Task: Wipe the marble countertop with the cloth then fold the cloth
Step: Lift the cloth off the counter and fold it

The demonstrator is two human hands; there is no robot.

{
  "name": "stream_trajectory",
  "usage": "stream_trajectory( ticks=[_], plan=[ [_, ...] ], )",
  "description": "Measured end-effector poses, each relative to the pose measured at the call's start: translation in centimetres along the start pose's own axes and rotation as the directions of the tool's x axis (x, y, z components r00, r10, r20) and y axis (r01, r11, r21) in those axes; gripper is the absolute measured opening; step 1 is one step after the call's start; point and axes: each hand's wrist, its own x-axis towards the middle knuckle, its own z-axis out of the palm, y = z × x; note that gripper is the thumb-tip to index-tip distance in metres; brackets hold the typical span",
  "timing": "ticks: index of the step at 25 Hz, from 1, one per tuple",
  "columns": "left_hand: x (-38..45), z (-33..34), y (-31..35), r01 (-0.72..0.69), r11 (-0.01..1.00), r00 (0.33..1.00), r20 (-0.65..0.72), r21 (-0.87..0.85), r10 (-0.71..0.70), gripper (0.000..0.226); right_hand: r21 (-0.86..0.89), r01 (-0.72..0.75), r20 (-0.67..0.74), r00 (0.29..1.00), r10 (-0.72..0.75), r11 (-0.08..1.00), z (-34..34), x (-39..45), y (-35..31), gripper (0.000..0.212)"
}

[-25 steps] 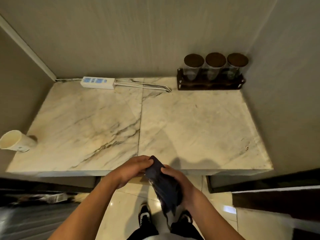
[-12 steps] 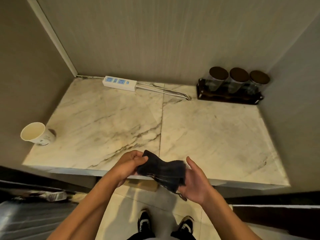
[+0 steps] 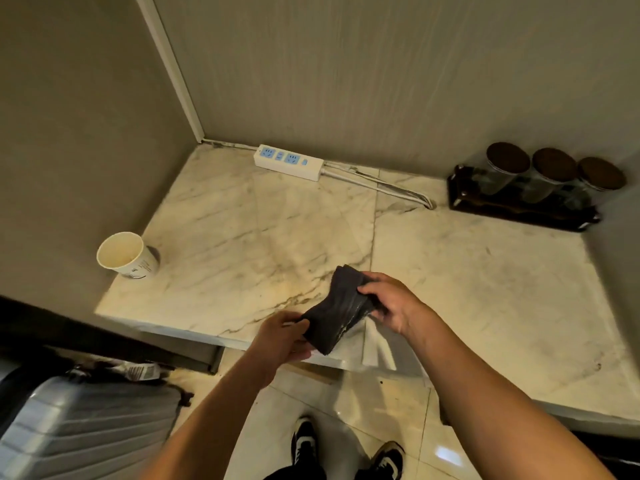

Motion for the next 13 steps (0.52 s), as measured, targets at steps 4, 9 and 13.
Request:
stream_trajectory(
  ticks=[4,9,13],
  plan=[
    [1.2,0.5,-0.1,0.008,0.987,0.998,-0.068,0.16,0.003,0.017,-0.211,0.073,-0.105,0.99,-0.097,0.975,2.3,2.3,-0.9,0.033],
    [1.7,1.1,-0.5,-0.095,0.642,0.947,-0.13,0.761,0.294,0.016,-0.477,0.129,-0.179,0.954,-0.24,0.869,3.0,4.0,-1.1,0.022],
    [1.8,1.2,-0.8,-0.113,0.582,0.944,-0.097,0.806,0.317,0.015,-0.772,0.184,-0.129,0.892,-0.434,0.608,3.8,4.4,-0.9,0.013]
  ],
)
